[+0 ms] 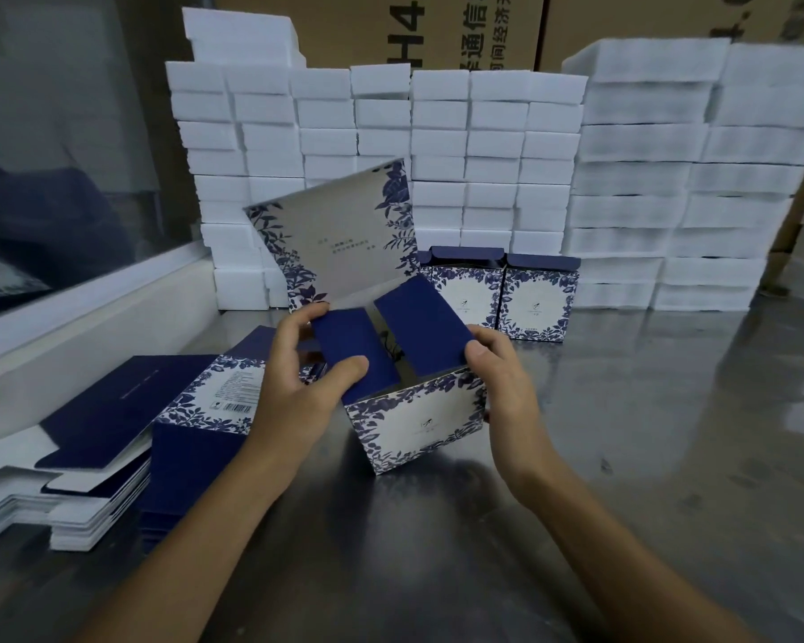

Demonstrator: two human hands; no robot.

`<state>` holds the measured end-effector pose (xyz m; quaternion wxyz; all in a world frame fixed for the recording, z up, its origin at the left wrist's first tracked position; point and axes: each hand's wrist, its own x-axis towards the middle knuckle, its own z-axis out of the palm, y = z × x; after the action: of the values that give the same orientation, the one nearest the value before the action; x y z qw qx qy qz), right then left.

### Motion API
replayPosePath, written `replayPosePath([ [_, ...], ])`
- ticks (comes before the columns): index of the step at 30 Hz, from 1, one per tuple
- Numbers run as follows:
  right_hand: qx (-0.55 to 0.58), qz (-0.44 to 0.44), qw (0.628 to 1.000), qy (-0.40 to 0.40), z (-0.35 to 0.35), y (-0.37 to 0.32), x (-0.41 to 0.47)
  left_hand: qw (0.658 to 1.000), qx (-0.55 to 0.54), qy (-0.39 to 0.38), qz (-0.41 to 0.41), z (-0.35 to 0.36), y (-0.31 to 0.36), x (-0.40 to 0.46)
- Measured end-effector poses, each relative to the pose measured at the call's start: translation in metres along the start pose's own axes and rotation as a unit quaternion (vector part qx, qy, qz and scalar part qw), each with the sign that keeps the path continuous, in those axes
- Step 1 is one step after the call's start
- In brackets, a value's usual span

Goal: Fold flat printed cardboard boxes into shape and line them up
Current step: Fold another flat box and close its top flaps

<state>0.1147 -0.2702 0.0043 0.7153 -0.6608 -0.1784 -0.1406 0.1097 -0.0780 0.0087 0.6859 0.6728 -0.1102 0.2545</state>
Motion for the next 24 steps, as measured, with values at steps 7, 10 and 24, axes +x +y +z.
replayPosePath([
  [7, -0.036, -0.034, 0.996, 0.077, 0.002, 0.006, 0.000, 0.993, 0.109, -0.022, -0.046, 0.003, -0.002, -0.001],
  [10, -0.051, -0.051, 0.992, 0.101, -0.002, 0.006, 0.002, 0.990, 0.123, -0.057, -0.036, 0.010, 0.000, -0.006],
  [24, -0.106, -0.091, 0.987, 0.076, -0.007, 0.000, 0.001, 0.987, 0.084, 0.036, -0.133, 0.006, -0.016, 0.002],
])
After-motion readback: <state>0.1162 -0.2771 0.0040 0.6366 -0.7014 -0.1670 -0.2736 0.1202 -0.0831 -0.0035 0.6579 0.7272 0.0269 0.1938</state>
